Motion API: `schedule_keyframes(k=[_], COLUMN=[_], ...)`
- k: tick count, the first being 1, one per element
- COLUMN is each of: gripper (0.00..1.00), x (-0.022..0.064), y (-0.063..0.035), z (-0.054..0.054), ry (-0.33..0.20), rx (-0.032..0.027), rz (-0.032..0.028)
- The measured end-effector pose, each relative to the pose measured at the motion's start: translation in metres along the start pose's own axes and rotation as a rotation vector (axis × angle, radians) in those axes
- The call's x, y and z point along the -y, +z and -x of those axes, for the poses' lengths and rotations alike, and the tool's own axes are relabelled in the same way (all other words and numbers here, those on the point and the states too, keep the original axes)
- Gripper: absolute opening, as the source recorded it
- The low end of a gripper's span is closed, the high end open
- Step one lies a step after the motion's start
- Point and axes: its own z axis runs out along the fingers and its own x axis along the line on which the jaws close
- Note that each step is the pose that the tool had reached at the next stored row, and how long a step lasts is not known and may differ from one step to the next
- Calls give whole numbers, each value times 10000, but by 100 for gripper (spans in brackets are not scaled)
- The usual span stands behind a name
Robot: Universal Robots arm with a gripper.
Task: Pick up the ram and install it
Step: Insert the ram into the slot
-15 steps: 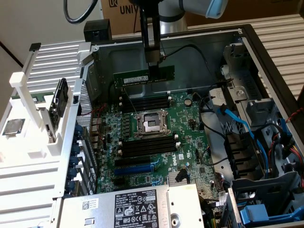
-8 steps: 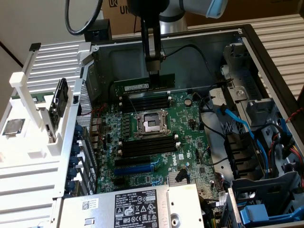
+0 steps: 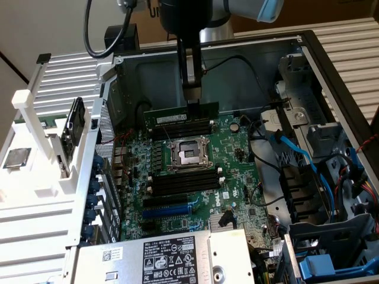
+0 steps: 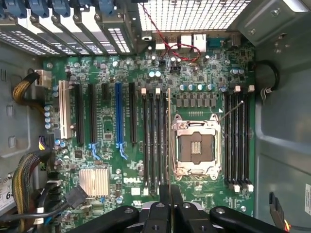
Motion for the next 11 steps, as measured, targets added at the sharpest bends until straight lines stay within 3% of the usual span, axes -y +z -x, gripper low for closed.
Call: schedule_keyframes(k=[4, 11], gripper=[12, 12], x=[8, 6], y=[43, 153], z=[40, -22], ry=[-5, -5], rx=[-155, -159], rz=[-8, -13])
